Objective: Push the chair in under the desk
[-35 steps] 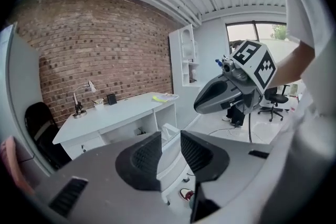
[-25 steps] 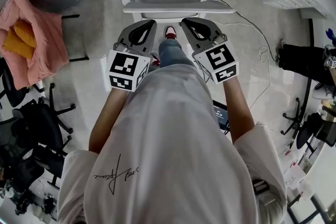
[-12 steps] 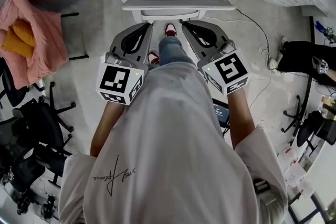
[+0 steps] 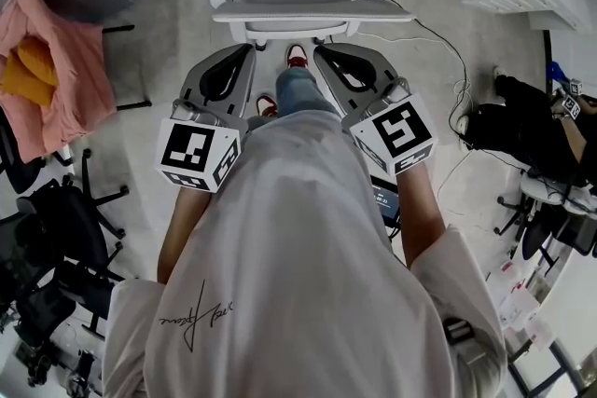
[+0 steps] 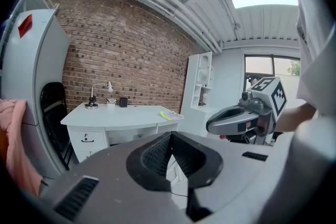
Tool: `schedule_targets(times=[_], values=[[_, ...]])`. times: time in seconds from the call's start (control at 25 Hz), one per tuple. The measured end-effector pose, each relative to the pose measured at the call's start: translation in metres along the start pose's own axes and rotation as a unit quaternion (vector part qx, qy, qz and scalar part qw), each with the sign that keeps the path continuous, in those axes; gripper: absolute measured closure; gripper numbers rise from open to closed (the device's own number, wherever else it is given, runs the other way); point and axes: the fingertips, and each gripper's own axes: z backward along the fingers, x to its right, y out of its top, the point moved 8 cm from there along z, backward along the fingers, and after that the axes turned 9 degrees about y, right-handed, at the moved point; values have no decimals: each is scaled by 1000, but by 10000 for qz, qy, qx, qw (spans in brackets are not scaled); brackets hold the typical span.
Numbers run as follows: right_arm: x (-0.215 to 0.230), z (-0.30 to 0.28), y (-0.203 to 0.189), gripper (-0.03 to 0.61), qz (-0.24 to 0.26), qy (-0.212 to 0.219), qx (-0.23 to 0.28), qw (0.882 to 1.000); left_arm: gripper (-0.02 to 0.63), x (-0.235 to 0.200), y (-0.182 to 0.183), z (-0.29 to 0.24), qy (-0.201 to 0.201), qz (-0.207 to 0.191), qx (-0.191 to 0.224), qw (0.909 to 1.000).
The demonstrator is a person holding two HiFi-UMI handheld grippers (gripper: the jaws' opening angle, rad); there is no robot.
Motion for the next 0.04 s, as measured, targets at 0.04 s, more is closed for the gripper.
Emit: schedule_targets(times=[0.04], values=[[-1,-2,0,552,-2,9,10,10000,607,-2,0,1,4,-3,-5,10000]])
